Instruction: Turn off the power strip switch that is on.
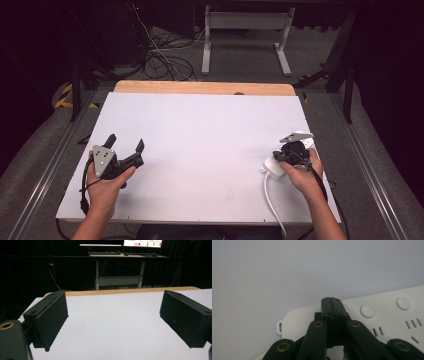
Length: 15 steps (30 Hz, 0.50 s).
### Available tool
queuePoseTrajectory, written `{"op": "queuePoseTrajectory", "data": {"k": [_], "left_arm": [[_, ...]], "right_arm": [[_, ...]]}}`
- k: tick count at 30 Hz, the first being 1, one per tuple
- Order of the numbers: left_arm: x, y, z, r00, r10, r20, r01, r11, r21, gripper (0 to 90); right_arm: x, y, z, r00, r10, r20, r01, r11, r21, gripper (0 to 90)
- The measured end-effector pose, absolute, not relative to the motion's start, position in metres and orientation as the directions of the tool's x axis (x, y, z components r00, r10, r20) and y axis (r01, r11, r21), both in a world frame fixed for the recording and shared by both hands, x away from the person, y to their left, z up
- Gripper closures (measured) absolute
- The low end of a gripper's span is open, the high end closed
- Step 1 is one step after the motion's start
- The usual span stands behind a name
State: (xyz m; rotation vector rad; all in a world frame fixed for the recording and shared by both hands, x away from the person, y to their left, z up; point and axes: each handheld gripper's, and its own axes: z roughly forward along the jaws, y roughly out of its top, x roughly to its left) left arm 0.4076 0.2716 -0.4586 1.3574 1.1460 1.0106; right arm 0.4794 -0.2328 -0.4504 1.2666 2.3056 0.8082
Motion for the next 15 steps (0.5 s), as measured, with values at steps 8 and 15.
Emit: {"op": "queuePoseTrajectory", "data": {"k": [8,15], "left_arm": [[0.4082,0.2716,-0.4587,0.187,0.982,-0.020,0.103,0.000,0.995,8.3],[0.4088,0.2714,-0.4588,0.189,0.982,-0.020,0.104,0.000,0.995,8.4]], "right_arm": [[0.4775,-0.2336,-0.4518,-0.517,0.854,-0.060,0.619,0.421,0.663,90.0],[0.4772,-0.2354,-0.4502,-0.516,0.855,-0.050,0.614,0.410,0.675,90.0]]}}
